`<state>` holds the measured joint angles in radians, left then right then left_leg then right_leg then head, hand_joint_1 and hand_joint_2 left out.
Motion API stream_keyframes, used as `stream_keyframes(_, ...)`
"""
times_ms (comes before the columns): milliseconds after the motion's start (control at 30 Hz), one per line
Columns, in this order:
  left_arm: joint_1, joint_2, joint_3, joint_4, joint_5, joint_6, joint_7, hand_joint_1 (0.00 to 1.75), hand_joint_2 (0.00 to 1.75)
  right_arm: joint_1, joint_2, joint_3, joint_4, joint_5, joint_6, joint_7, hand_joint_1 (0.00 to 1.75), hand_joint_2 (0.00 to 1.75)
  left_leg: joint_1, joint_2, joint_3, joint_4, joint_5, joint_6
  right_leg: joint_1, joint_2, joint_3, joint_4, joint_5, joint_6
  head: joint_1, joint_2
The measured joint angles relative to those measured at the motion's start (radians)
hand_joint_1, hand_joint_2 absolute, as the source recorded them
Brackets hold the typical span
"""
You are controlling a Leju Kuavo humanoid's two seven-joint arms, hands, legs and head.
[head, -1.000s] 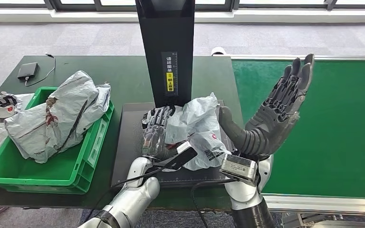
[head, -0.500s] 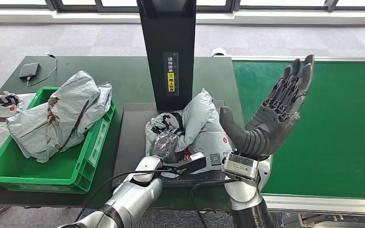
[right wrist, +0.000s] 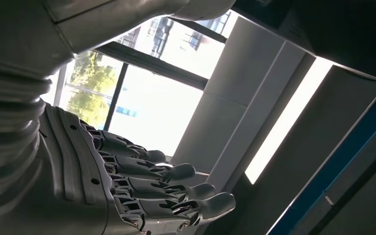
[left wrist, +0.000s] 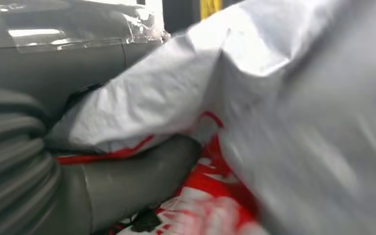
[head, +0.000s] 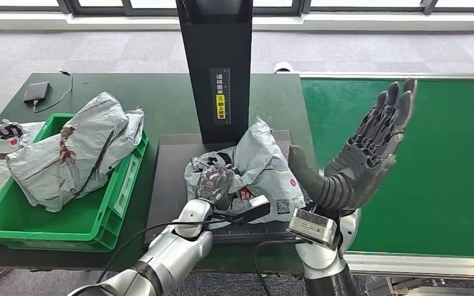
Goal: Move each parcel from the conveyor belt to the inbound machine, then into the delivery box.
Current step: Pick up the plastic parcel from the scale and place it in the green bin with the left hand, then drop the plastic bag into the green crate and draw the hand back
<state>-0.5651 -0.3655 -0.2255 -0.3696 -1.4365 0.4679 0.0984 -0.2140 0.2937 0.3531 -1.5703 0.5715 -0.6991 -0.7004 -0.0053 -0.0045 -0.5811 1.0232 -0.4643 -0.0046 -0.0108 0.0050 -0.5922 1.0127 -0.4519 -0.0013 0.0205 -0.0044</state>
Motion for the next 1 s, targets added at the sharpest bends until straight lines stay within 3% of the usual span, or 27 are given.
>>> stream_keyframes(67, 0.011, 0.0, -0.002, -0.04, 0.004, 0.134, -0.018, 1.75, 1.75, 0.01, -0.002, -0.003, -0.01, 0.008, 0.0, 0.0, 0.0, 1.75, 0.0, 0.0, -0.001, 0.0, 0.0, 0.0, 0.0, 0.0, -0.001, 0.0, 0.0, 0.0, 0.0, 0.0)
stream_keyframes(133, 0.037, 0.0, 0.002, -0.136, -0.017, 0.207, -0.054, 1.75, 1.75, 0.016, -0.004, -0.007, -0.016, 0.014, 0.0, 0.0, 0.0, 1.75, 0.0, 0.0, -0.001, 0.0, 0.0, 0.0, 0.0, 0.0, -0.001, 0.0, 0.0, 0.0, 0.0, 0.0)
stream_keyframes(267, 0.107, 0.0, 0.028, -0.394, -0.047, 0.229, -0.142, 1.75, 1.75, 0.023, -0.005, -0.014, -0.024, 0.023, 0.0, 0.0, 0.0, 1.75, 0.0, 0.001, -0.003, 0.0, 0.0, 0.0, 0.0, 0.002, -0.003, 0.0, 0.0, 0.0, 0.0, 0.0)
stream_keyframes(367, 0.144, 0.009, 0.048, -0.584, -0.051, 0.229, -0.16, 1.75, 1.75, 0.025, -0.005, -0.018, -0.029, 0.025, 0.0, 0.0, 0.0, 1.75, 0.0, 0.001, -0.004, 0.0, 0.0, 0.0, 0.0, 0.002, -0.004, 0.0, 0.0, 0.0, 0.0, 0.0)
stream_keyframes(500, 0.172, 0.05, 0.039, -0.795, -0.052, 0.23, -0.063, 1.75, 1.75, 0.03, -0.005, -0.03, -0.038, 0.037, 0.0, 0.0, 0.0, 1.75, 0.001, 0.001, -0.004, 0.0, 0.0, 0.0, 0.0, 0.002, -0.005, 0.0, 0.0, 0.0, 0.0, 0.0)
stream_keyframes(667, 0.169, 0.152, -0.015, -0.965, -0.053, 0.23, 0.093, 1.75, 1.75, 0.037, -0.005, -0.034, -0.047, 0.036, 0.0, 0.001, 0.0, 1.75, 0.001, 0.003, -0.004, 0.0, 0.0, 0.0, 0.001, 0.002, -0.005, 0.0, 0.0, 0.0, 0.0, 0.0)
stream_keyframes(800, 0.16, 0.213, -0.038, -1.041, -0.053, 0.23, 0.125, 1.75, 1.75, 0.037, -0.005, -0.034, -0.048, 0.036, 0.0, 0.001, 0.0, 1.75, 0.001, 0.002, -0.004, 0.0, 0.0, 0.0, 0.001, 0.003, -0.005, 0.0, 0.0, 0.0, 0.0, 0.0)
stream_keyframes(1000, 0.149, 0.259, -0.041, -1.087, -0.053, 0.229, 0.149, 1.75, 1.75, 0.037, -0.005, -0.035, -0.053, 0.031, 0.0, 0.001, 0.0, 1.75, 0.001, 0.002, -0.004, 0.0, 0.0, 0.0, 0.0, 0.003, -0.005, 0.0, 0.0, 0.0, 0.0, 0.0)
